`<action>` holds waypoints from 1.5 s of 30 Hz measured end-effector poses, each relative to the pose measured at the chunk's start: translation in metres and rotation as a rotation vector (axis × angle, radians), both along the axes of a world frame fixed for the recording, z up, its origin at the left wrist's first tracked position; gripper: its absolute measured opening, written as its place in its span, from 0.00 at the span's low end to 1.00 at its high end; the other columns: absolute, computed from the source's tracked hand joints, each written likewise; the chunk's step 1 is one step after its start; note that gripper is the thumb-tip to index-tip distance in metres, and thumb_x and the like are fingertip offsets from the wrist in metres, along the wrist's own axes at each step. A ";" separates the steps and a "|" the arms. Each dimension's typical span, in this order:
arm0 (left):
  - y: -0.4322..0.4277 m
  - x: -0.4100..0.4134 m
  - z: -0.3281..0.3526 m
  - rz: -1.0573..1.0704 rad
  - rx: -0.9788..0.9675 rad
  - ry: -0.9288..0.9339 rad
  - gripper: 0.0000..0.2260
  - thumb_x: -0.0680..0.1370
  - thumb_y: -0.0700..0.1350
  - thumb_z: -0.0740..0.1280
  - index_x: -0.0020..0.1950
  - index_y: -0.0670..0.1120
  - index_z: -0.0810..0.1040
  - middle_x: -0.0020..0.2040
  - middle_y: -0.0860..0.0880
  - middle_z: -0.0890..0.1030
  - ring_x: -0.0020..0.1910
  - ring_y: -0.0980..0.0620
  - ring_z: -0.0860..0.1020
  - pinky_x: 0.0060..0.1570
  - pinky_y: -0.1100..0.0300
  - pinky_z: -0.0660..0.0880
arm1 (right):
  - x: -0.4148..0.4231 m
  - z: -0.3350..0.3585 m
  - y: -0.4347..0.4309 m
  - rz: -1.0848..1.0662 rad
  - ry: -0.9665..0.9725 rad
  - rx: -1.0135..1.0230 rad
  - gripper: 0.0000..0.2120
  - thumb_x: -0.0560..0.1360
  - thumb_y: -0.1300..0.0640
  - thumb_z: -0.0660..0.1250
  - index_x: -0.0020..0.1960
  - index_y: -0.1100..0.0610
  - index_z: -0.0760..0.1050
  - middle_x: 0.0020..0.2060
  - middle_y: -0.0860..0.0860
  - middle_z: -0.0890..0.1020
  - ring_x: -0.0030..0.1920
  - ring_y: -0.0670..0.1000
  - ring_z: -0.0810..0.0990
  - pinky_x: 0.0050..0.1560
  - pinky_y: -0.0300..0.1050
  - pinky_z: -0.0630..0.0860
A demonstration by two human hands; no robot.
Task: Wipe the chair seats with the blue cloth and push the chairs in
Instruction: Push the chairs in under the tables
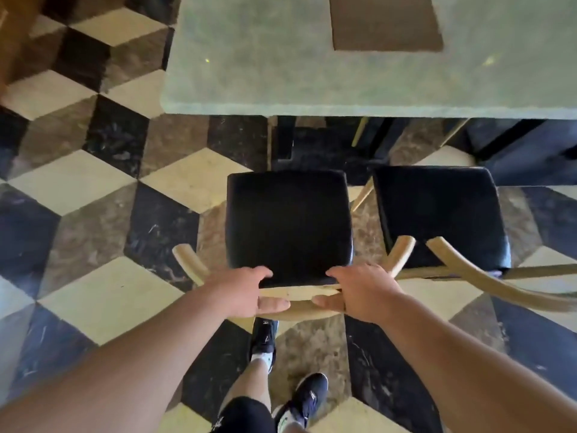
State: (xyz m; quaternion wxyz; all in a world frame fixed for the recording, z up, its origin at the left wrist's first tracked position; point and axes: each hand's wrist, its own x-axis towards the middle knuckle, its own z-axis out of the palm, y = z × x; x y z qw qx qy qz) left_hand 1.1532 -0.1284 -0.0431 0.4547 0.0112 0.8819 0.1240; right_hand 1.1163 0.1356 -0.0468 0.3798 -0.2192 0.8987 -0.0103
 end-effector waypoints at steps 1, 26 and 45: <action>0.000 0.001 -0.005 -0.001 0.019 -0.043 0.52 0.59 0.88 0.52 0.77 0.62 0.67 0.69 0.55 0.79 0.61 0.49 0.80 0.60 0.48 0.77 | -0.002 -0.002 0.000 0.003 -0.025 0.006 0.50 0.63 0.14 0.49 0.76 0.42 0.66 0.61 0.47 0.82 0.58 0.55 0.81 0.55 0.53 0.77; -0.041 -0.153 0.037 -0.341 -0.018 0.148 0.20 0.74 0.44 0.64 0.63 0.61 0.78 0.45 0.56 0.81 0.43 0.51 0.79 0.39 0.54 0.72 | -0.147 0.033 -0.045 0.211 0.108 -0.020 0.05 0.72 0.51 0.68 0.46 0.43 0.73 0.31 0.43 0.75 0.31 0.45 0.73 0.27 0.41 0.62; -0.042 -0.269 -0.002 -0.270 -0.091 0.084 0.20 0.75 0.43 0.66 0.64 0.62 0.77 0.43 0.57 0.80 0.40 0.54 0.79 0.35 0.57 0.74 | -0.280 -0.015 -0.054 0.304 0.111 0.018 0.12 0.73 0.50 0.68 0.56 0.42 0.78 0.33 0.43 0.78 0.33 0.45 0.77 0.36 0.46 0.78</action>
